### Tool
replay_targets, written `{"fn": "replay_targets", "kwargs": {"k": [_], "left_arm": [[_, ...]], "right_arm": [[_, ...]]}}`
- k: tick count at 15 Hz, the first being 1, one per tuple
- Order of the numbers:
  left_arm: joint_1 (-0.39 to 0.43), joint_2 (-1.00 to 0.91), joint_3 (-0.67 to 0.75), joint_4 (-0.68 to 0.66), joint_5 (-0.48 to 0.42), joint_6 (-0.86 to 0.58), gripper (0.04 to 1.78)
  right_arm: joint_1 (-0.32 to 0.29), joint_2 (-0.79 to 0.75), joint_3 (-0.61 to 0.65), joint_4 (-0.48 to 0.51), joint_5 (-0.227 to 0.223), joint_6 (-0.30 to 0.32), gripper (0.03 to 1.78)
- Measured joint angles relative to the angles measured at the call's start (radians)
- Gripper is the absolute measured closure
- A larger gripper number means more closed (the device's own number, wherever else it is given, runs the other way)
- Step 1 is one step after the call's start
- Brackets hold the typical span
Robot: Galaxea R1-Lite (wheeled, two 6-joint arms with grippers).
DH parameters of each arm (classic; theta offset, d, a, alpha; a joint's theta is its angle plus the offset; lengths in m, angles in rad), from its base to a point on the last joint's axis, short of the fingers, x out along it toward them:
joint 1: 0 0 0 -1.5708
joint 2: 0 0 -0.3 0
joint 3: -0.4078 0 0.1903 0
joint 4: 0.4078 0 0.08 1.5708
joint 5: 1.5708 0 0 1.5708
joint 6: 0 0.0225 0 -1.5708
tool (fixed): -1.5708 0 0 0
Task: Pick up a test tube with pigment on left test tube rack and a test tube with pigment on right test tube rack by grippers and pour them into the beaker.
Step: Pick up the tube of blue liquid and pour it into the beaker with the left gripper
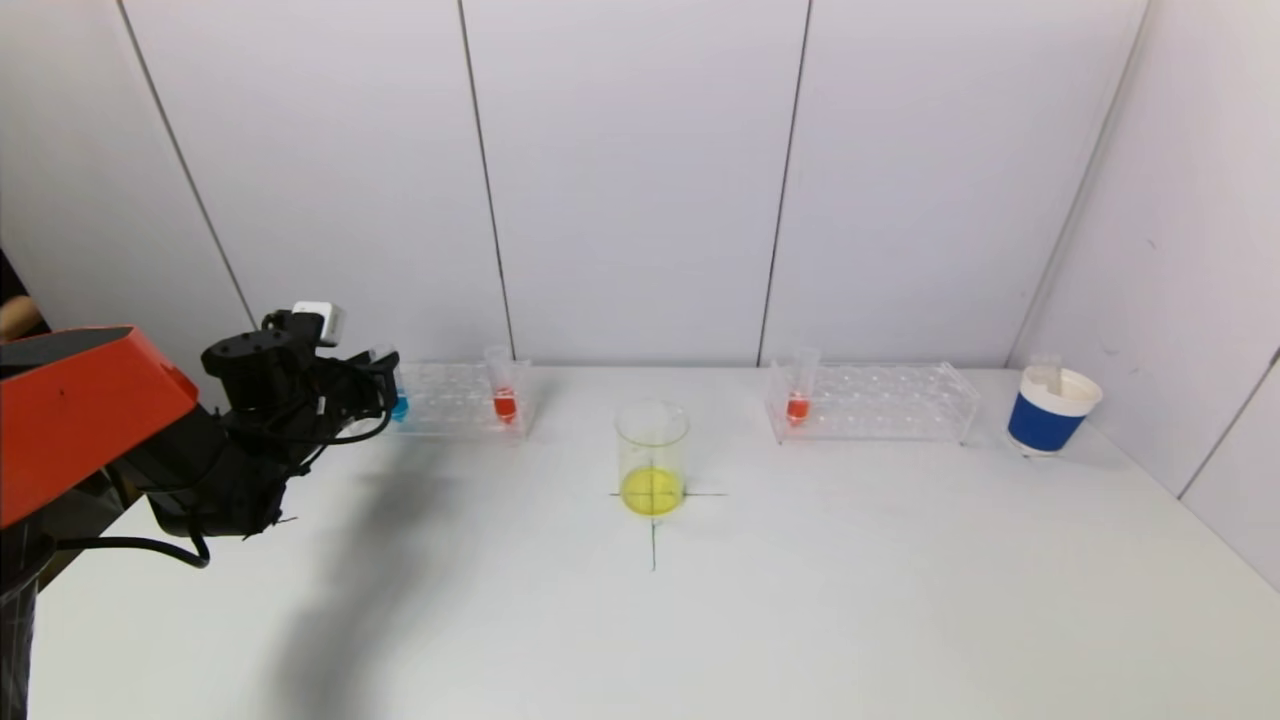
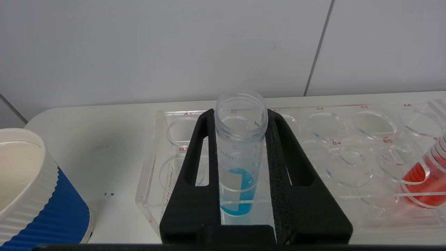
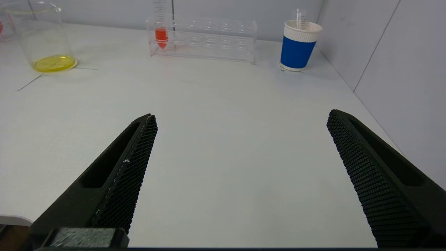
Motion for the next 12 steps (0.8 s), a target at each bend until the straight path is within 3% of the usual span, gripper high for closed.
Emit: {"fn": "replay_targets", "kwargs": {"k": [12], "left_arm": [[0.0,-0.026,-0.026,0.042,0.0,0.0,1.4]], "right_arm": [[0.0,0.0,0.0,0.0,0.0,0.0,0.04]]}}
